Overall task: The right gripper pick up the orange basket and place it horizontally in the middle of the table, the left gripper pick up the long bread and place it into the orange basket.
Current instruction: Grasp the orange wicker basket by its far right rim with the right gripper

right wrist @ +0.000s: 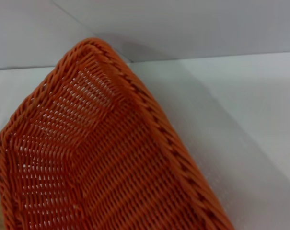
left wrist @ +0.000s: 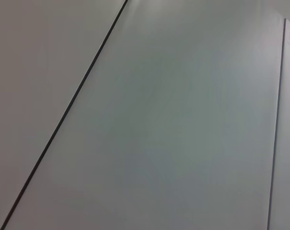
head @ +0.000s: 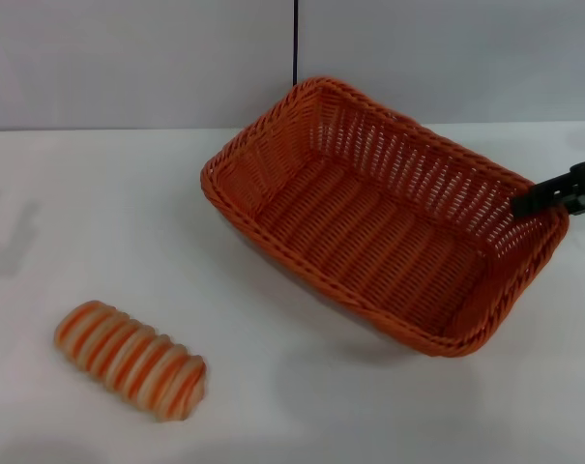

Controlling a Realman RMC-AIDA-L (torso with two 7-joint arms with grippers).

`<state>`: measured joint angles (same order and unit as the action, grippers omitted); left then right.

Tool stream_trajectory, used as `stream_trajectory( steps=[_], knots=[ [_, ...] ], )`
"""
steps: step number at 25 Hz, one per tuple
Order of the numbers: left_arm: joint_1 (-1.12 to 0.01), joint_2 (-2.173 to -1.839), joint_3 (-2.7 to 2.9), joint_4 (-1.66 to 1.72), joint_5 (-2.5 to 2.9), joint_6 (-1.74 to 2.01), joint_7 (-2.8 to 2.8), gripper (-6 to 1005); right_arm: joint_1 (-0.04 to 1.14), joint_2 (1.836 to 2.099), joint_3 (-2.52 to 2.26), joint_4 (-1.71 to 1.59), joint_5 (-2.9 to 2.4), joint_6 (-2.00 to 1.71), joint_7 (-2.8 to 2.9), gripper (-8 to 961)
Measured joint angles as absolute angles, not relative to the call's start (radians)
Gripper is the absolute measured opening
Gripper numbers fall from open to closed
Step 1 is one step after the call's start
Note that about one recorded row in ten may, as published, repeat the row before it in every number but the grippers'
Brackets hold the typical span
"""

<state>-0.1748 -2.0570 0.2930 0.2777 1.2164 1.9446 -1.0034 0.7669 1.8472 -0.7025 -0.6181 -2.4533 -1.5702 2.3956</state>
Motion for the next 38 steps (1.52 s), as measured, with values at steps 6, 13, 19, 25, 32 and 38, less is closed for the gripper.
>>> stream_trajectory(
  steps=[6, 13, 19, 25, 32, 38],
  knots=[
    [-0.176, -2.057, 0.293, 0.278, 1.216, 1.940, -1.002, 578, 0.768, 1.861, -0.709, -0.618, -2.454, -1.568, 2.394, 501],
    [-0.178, -2.057, 0.291, 0.278, 1.216, 1.938, -1.001, 576, 0.756, 1.863, -0.730, -0.626, -2.455, -1.567, 2.386, 386],
    [-0.178, -2.057, 0.290, 0.278, 1.215, 1.938, -0.999, 574, 0.754, 1.862, -0.750, -0.626, -2.455, -1.567, 2.385, 257],
    [-0.179, -2.057, 0.289, 0.278, 1.215, 1.939, -0.999, 572, 0.737, 1.865, -0.747, -0.647, -2.451, -1.551, 2.372, 169],
    [-0.178, -2.057, 0.287, 0.276, 1.215, 1.940, -0.999, 570, 0.672, 1.899, -0.715, -0.760, -2.354, -1.543, 2.317, 170],
    [-0.178, -2.057, 0.285, 0.276, 1.213, 1.942, -0.999, 568, 0.629, 1.899, -0.703, -0.770, -2.209, -1.556, 2.230, 171]
  ],
)
